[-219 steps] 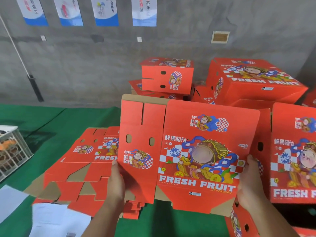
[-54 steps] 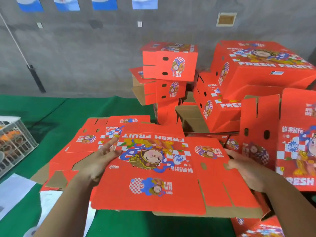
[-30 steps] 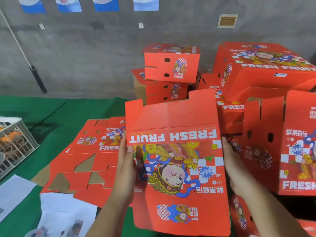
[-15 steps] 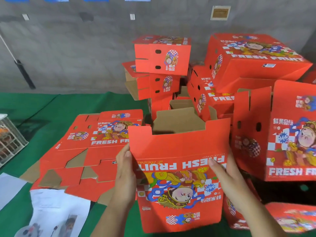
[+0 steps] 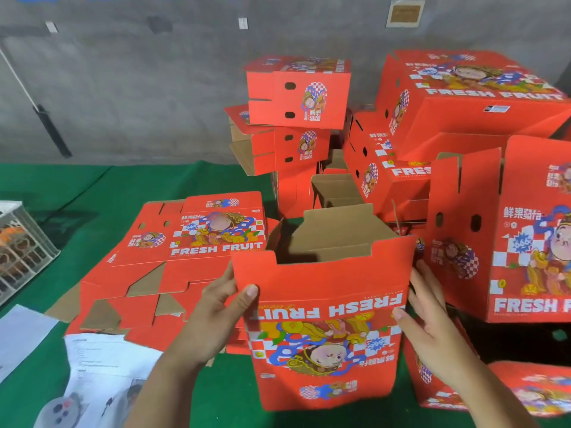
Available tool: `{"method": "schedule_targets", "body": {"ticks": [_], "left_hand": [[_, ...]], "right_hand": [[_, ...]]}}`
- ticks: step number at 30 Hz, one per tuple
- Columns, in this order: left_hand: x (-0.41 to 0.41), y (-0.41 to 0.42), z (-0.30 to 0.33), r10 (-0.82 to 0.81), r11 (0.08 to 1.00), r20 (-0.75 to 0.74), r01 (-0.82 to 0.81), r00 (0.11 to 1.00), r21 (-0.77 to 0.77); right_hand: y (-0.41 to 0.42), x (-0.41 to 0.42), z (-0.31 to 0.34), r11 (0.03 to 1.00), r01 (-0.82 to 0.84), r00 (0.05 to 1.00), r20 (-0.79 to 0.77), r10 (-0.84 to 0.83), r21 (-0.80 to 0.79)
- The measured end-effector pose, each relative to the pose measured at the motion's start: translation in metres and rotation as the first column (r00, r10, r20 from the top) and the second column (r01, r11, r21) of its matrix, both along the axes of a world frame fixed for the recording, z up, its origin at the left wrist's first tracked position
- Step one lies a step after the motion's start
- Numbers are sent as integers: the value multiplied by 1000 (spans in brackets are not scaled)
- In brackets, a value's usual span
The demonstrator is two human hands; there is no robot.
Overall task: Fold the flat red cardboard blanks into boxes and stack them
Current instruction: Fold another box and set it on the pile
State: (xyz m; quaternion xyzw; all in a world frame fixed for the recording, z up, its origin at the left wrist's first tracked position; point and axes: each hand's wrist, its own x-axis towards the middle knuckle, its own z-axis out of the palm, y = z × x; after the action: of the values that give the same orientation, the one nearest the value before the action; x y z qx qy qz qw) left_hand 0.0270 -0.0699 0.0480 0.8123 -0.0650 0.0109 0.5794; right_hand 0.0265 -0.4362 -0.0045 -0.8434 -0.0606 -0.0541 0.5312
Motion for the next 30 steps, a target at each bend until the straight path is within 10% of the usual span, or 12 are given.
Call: {"method": "schedule_targets", "body": {"ticks": [6, 16, 24, 30], "left_hand": [[8, -4, -10, 126, 905, 29, -126, 992, 406], [5, -45, -38, 527, 740, 248, -583, 813, 336], [13, -34, -38, 575, 720, 323, -652, 752, 238], [13, -44, -35, 447, 778, 473, -591, 759, 214]], "right_hand": [[10, 5, -10, 960, 89, 996, -11, -90, 266], [27, 2, 12, 846, 413, 910, 117, -398, -338], [13, 7, 22, 939, 255, 950, -121, -288, -231], [41, -12, 16, 914, 244, 966, 169, -197, -325]]}}
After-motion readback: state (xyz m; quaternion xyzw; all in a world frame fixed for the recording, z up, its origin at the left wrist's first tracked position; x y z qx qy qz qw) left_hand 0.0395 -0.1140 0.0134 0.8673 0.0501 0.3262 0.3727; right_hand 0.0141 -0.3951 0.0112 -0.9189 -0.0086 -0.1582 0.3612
